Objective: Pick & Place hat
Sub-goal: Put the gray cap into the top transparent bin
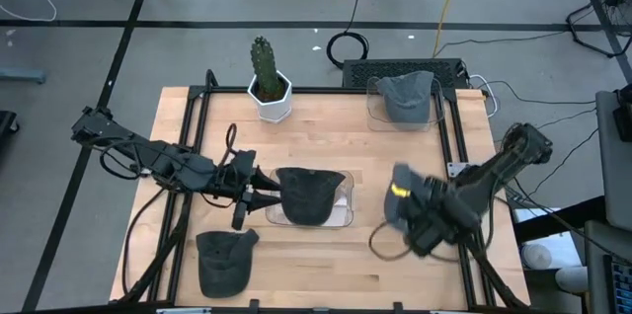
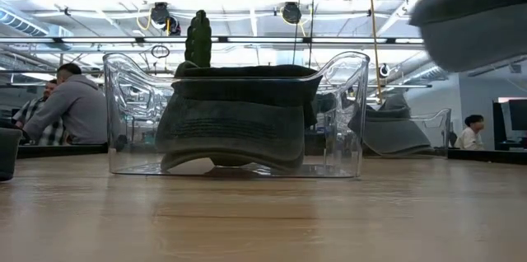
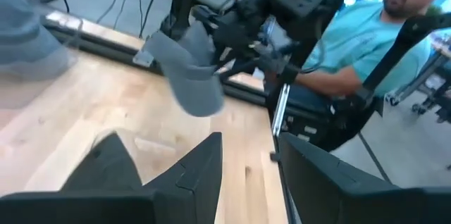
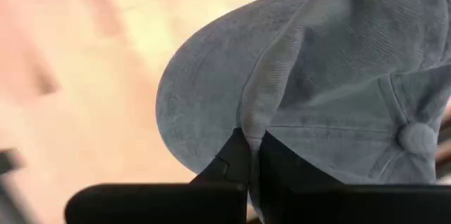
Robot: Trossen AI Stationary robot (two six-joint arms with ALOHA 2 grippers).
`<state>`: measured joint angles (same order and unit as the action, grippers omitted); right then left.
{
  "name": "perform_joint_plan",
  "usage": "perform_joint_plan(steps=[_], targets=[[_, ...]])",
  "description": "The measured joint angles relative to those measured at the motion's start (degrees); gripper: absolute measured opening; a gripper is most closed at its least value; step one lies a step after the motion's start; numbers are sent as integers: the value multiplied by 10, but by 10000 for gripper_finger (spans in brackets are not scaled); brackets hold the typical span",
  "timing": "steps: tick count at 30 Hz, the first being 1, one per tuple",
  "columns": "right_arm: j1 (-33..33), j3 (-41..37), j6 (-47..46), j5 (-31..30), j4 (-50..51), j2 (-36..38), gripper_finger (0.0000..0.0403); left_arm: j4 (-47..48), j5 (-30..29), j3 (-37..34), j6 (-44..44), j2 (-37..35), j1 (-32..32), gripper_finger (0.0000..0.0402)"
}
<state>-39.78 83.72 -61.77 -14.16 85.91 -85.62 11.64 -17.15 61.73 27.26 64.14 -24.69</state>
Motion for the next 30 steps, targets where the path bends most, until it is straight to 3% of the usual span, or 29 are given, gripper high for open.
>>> perform_joint_plan(steps=[3, 15, 22, 30], targets=[[48, 0, 69, -33, 44, 21, 1, -26, 0, 0, 0, 0, 11, 152], [267, -34, 349, -233, 15, 98, 0, -142, 0, 0, -23, 0, 62, 152], [400, -79, 564, -230, -107, 150, 0, -178, 0, 0, -51, 0, 118, 152], [553, -140, 807, -147, -244, 215, 0, -179, 0, 0, -43, 0, 193, 152]])
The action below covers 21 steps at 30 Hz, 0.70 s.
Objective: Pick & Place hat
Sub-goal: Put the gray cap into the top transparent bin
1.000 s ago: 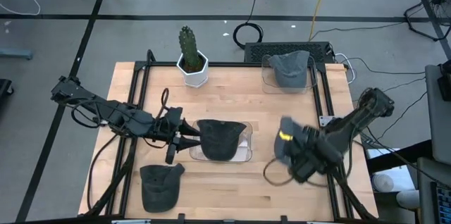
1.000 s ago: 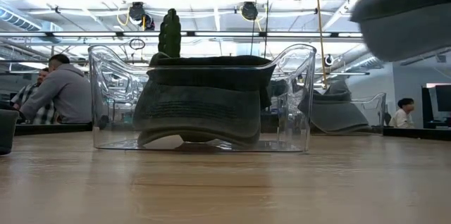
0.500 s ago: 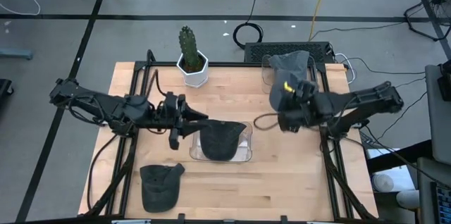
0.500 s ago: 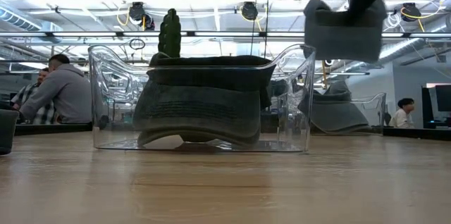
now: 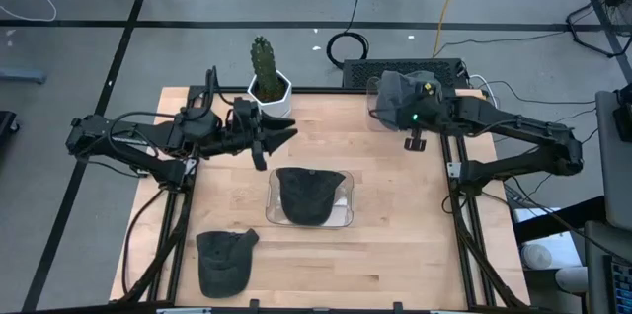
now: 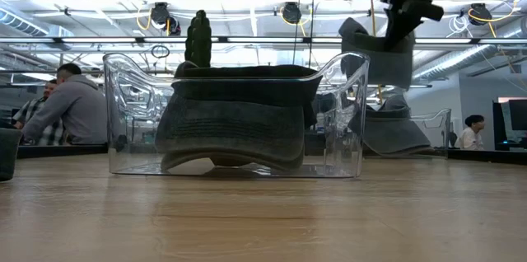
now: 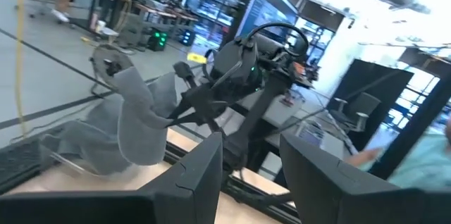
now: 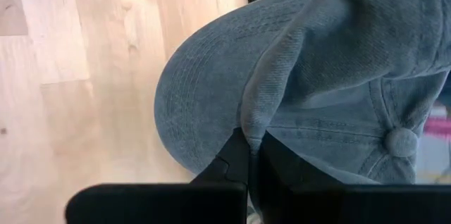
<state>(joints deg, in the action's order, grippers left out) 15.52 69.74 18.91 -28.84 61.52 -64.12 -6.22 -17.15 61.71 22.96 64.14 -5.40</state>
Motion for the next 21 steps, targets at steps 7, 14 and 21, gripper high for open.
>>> perform_joint_plan(steps=[7, 14, 21], targets=[[106, -69, 196, 65, -114, 32, 0, 0, 0, 0, 0, 0, 40, 152], [187, -126, 284, 51, -155, 33, 0, 0, -26, 0, 14, 0, 61, 152], [225, -179, 306, 49, -205, 33, 0, 4, -79, 0, 9, 0, 62, 152]])
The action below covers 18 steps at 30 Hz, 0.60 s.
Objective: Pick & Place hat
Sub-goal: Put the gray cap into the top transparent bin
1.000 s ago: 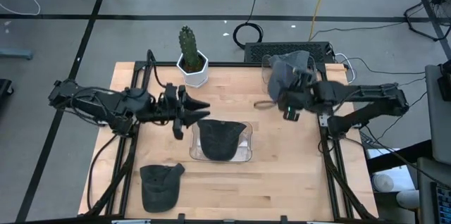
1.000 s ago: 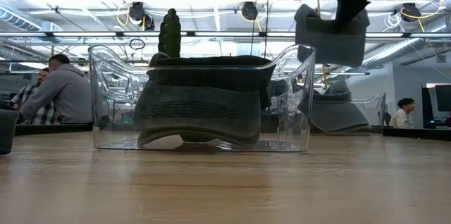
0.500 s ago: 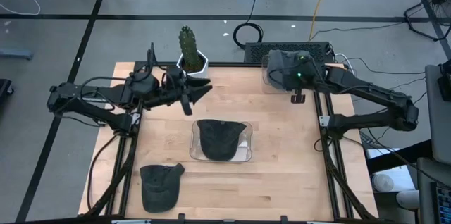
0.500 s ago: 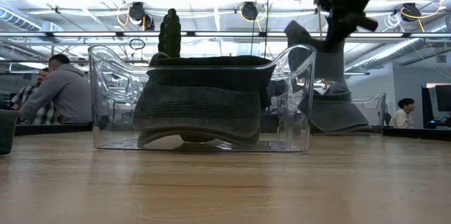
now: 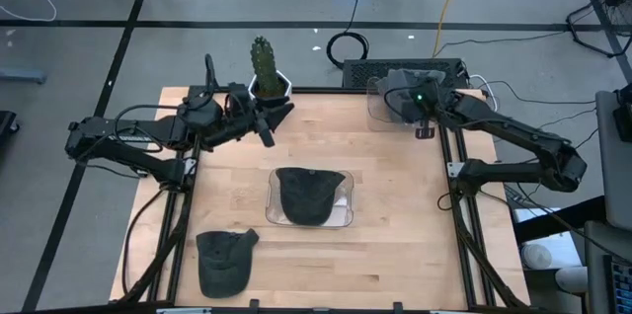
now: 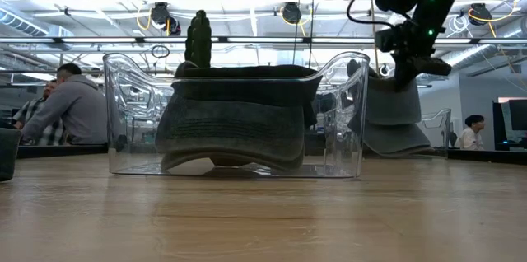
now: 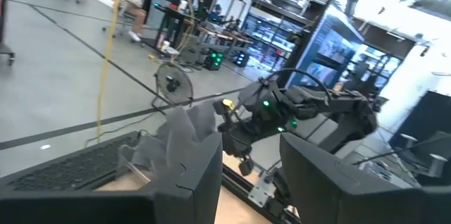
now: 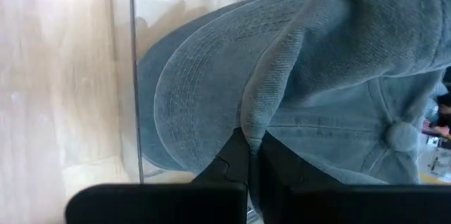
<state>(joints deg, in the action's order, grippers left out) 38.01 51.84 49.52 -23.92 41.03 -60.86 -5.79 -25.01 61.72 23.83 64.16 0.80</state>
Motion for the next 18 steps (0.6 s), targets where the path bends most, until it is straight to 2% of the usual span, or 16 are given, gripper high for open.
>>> perform_joint_plan(steps=[8, 18], targets=[[-1, -51, 72, 21, -48, 0, 6, 0, -12, 0, -35, 0, 0, 152], [-1, -78, 51, 30, -48, 0, 19, -2, 33, 0, -22, 0, 18, 152]])
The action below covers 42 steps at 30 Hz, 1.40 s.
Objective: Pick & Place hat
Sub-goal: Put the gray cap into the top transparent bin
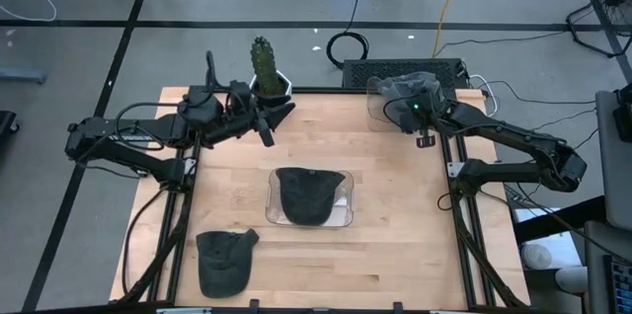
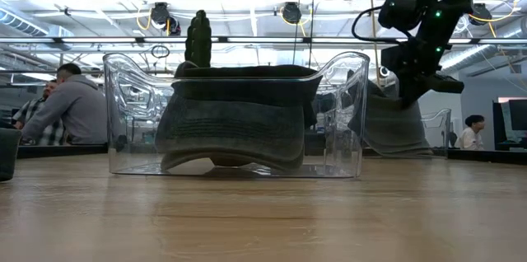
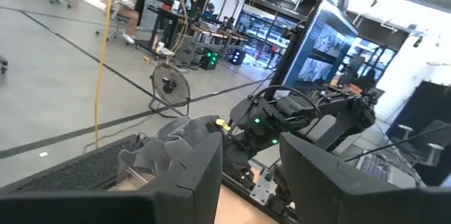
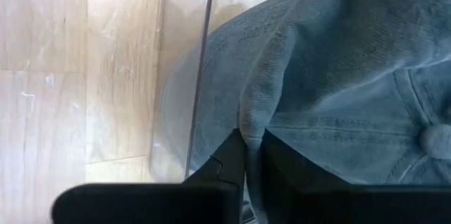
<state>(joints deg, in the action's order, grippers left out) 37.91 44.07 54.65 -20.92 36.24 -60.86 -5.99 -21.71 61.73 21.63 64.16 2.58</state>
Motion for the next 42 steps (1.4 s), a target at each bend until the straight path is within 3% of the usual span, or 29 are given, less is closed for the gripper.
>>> perform_joint_plan(steps=[11, 20, 22, 25, 30, 35, 39, 42], targets=[[-2, -1, -53, -31, -1, 12, 89, 2, 17, 0, 15, 0, 24, 152], [-1, -1, -145, -31, -9, 113, 105, 2, 41, 0, 28, -2, 24, 152], [-1, -1, -203, -30, -24, 148, 99, 2, 41, 0, 27, -2, 24, 152], [-1, 2, -371, -29, -38, 186, 87, 0, 40, 0, 27, -2, 24, 152], [-1, 5, -589, 20, -53, 197, 70, 1, 36, 0, 27, -2, 24, 152], [4, 5, -726, 60, -110, 153, 41, 2, 37, 0, 26, -2, 29, 152], [25, 5, -805, 132, -129, 89, 9, 2, 37, 0, 26, -2, 39, 152], [38, 5, -837, 142, -127, 47, 5, 2, 37, 0, 26, -2, 44, 152]])
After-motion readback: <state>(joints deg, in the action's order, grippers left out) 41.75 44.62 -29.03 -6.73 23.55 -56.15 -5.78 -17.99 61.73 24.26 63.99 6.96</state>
